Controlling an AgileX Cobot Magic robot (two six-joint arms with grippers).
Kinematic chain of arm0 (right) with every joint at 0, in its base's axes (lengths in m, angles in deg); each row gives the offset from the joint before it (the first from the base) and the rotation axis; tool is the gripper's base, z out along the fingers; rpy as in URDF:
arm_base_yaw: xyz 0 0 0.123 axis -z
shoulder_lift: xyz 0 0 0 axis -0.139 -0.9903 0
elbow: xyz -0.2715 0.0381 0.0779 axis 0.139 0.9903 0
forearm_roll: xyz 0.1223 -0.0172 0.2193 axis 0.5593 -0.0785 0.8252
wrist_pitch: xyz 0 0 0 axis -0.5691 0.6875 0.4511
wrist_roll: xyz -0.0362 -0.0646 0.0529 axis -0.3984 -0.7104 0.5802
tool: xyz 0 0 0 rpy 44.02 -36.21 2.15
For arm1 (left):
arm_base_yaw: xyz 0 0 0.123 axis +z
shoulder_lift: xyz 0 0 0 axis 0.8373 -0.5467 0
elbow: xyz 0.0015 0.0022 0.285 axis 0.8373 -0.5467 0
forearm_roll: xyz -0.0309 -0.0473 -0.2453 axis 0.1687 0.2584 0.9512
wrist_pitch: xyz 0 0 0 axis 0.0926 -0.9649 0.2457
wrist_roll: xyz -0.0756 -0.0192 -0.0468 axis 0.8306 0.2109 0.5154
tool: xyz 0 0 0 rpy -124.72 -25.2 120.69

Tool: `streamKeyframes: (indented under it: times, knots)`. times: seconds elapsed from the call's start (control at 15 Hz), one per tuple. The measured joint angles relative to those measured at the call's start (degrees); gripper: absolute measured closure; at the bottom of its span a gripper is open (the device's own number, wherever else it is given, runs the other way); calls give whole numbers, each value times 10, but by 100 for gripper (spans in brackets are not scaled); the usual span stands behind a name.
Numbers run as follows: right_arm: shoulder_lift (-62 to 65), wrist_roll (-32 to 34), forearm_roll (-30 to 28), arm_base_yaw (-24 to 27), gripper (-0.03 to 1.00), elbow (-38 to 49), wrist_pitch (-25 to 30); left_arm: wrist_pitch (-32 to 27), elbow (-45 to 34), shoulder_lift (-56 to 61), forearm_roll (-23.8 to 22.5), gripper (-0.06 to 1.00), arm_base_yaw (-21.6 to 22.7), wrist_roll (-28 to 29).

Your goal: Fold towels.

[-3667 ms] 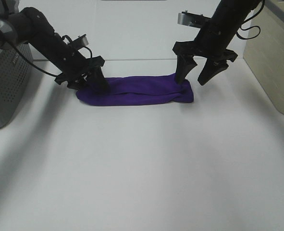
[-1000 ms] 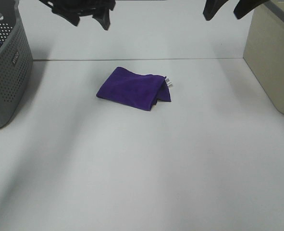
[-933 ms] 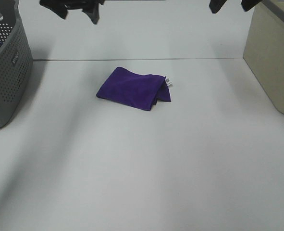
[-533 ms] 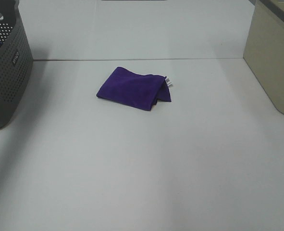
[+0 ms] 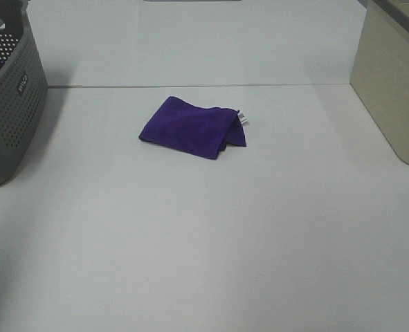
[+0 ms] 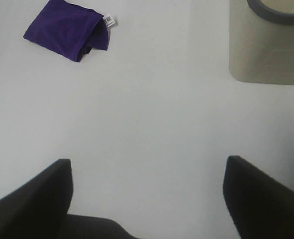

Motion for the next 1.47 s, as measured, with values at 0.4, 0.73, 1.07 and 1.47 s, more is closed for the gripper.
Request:
streamKeyframes:
  times: [0.4,0.73,1.07,1.47]
  knots:
    - [278,2,-13,0,16,203,3,-81,-167,333,19,20,0,-1]
    - [405,-2,-14,0,16,266,3,-89,-226,446,41,20,0,-2]
    - [423,-25,-26,0,16,371,-56,-41,-258,448,78,20,0,-23]
    - [423,-32,-26,0,16,372,-61,-38,-258,448,81,20,0,-23]
